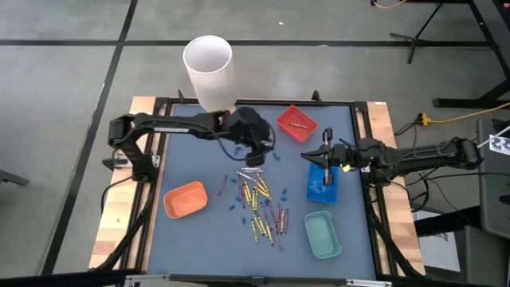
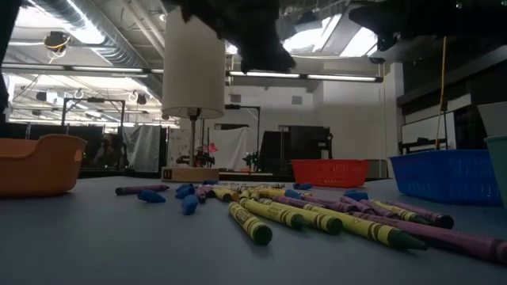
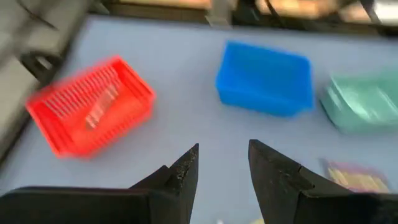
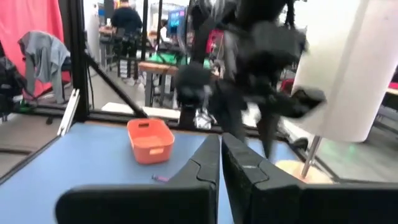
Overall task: Sort crayons
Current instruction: Put the grey crayon into the red bin
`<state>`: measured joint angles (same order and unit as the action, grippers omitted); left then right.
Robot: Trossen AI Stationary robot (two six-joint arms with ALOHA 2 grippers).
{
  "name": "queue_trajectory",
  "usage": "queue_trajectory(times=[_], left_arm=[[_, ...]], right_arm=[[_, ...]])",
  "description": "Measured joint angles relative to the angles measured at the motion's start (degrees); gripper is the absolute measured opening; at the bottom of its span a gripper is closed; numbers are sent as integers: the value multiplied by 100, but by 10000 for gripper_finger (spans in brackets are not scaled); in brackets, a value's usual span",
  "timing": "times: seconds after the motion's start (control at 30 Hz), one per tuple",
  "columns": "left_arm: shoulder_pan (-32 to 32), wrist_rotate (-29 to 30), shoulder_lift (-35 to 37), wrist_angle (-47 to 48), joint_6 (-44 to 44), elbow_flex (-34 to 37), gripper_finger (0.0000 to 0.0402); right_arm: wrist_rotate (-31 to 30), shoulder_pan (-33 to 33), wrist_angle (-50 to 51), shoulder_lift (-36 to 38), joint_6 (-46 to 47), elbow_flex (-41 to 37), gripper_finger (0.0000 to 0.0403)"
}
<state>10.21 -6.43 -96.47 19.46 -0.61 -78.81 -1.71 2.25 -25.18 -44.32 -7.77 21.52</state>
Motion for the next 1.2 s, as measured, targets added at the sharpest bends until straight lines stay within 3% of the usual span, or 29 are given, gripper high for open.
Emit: queue_trajectory(times=[0.27, 0.57, 0.8, 1.07, 1.2], left_arm=[[-489, -55, 258, 1540, 158, 11, 124], [-1259, 34, 212, 1606, 412, 9, 124], [-1748, 944, 201, 1609, 1713, 9, 124], [-2080, 1981, 201, 1595, 2747, 128, 124], [-2059, 2083, 199, 1577, 2877, 419, 124]], right_arm=[[-66, 2, -593, -429, -2, 0, 19], [-207, -3, -756, -912, -24, 0, 19], [-690, -14, -1789, -1210, -1176, -2, 19], [-678, -4, -1966, -1219, -1162, -2, 19], [-622, -3, -1782, -1219, -915, -2, 19]])
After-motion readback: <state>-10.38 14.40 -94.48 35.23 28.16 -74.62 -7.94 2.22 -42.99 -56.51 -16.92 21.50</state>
